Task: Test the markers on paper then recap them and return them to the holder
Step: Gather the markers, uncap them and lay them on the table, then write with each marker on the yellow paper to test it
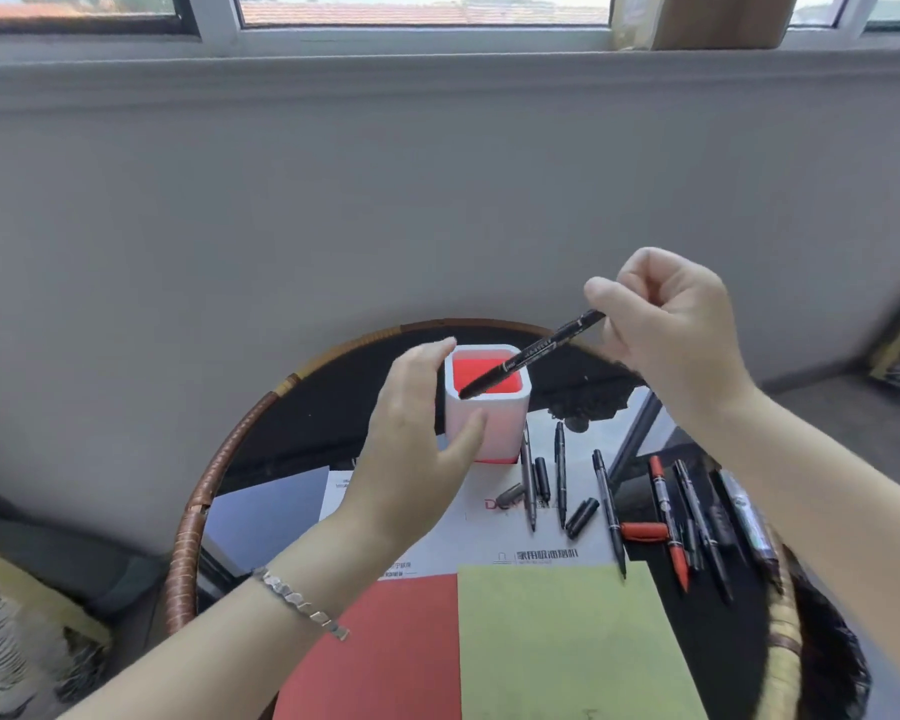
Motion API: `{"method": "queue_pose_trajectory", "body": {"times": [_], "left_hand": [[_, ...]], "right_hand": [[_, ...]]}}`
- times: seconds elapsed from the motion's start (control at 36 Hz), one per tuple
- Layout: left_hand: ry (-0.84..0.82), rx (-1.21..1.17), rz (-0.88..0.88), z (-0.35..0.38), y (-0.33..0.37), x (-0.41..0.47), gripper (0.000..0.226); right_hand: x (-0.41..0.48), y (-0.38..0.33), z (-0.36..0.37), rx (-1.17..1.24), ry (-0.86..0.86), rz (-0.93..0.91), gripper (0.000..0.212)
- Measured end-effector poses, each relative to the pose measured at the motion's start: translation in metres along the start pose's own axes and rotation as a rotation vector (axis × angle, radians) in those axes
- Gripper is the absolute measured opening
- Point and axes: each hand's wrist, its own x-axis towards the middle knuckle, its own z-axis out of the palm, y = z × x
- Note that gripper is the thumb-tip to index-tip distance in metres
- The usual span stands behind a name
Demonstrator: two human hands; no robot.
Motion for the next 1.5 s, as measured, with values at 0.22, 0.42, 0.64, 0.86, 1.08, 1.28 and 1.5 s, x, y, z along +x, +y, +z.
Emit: {"method": "queue_pose_trajectory", "body": {"times": [0.22,0.42,0.64,0.86,1.08,1.28,1.5], "left_hand": [[-0.228,-0.008,0.064,0.011,0.015,-0.011,0.021],[-0.322,0.161,0.098,0.017,0.014,-0.027,0.026],[-0.434,0.101,0.064,0.021,0.020,-0.041,0.021],[-0.364,0.023,0.229,0.024,0.031,-0.048,0.018],[-0.499,-0.003,0.135,0.023,0.036,-0.054,0.024],[-0.500,0.063,-0.350,0.015,0.012,-0.049,0.022],[-0.353,0.518,-0.300,0.014,-0.063,-0.060,0.032]], "right_hand": [[-0.050,0.014,-0.010,0.262,0.047,0.340,0.045],[-0.078,0.029,-0.004,0.347,0.114,0.511,0.026],[-0.092,0.031,0.005,0.253,-0.116,0.680,0.037],[-0.109,0.022,0.015,0.048,-0.223,0.517,0.045],[-0.124,0.026,0.003,0.114,-0.172,0.338,0.032],[-0.120,0.039,-0.013,0.199,-0.022,0.470,0.031],[-0.126,0.058,-0.010,0.189,-0.032,0.608,0.033]]}}
